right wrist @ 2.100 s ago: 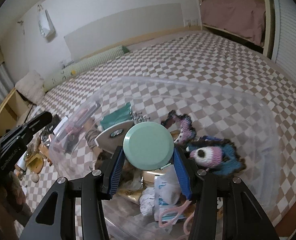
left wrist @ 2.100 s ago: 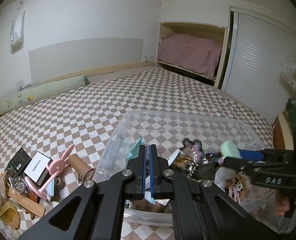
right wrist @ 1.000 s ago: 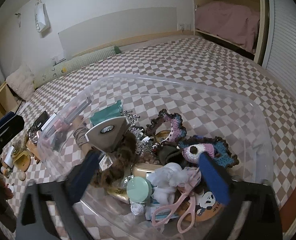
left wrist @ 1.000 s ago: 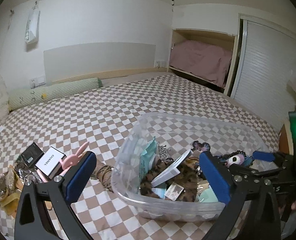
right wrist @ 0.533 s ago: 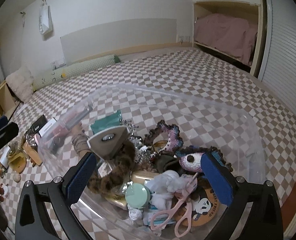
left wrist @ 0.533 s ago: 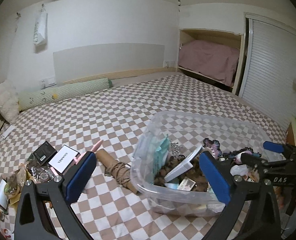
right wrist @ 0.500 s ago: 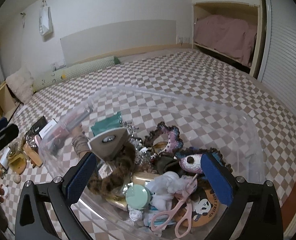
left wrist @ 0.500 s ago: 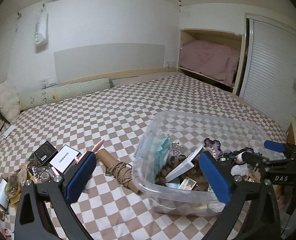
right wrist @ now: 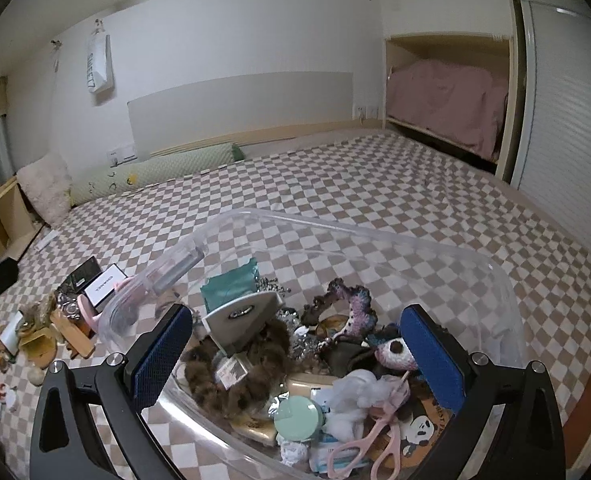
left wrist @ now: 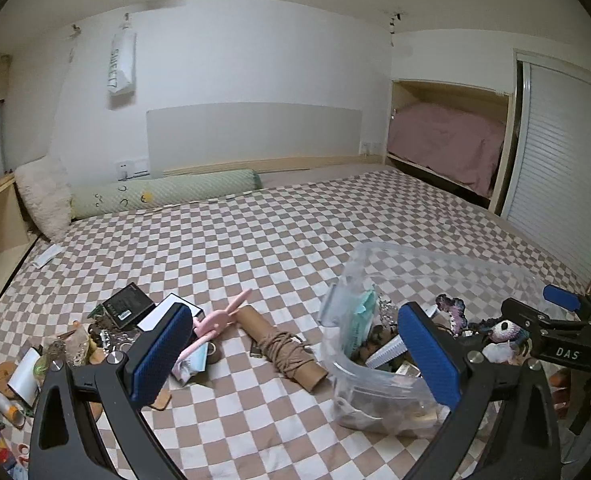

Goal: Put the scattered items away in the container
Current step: 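Withdraw both tools from the container back toward the pile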

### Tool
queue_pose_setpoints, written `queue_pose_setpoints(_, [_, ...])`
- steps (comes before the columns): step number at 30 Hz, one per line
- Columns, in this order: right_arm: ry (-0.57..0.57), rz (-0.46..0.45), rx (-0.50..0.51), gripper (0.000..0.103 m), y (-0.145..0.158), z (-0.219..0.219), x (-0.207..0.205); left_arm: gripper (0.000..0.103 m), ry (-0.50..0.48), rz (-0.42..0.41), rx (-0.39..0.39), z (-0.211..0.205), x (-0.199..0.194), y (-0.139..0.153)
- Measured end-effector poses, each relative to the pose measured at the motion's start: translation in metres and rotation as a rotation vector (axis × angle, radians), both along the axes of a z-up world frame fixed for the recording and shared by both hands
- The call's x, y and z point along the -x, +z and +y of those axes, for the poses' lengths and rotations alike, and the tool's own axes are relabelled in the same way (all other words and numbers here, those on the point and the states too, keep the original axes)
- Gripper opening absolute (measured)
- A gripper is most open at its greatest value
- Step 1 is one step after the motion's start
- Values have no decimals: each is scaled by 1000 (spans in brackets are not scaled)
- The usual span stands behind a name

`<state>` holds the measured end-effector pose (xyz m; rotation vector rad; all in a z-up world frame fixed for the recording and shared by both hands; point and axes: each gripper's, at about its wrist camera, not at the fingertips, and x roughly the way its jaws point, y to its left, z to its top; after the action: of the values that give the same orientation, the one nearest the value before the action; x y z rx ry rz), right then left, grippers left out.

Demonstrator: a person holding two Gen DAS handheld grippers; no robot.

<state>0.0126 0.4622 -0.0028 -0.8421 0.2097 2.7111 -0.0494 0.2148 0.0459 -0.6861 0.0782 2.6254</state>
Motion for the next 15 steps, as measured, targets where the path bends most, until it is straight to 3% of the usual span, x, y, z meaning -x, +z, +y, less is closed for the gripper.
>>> queue_pose_setpoints(15, [71,47,31,103,19,-46,15,103,62,24,-26,-56,-4,12])
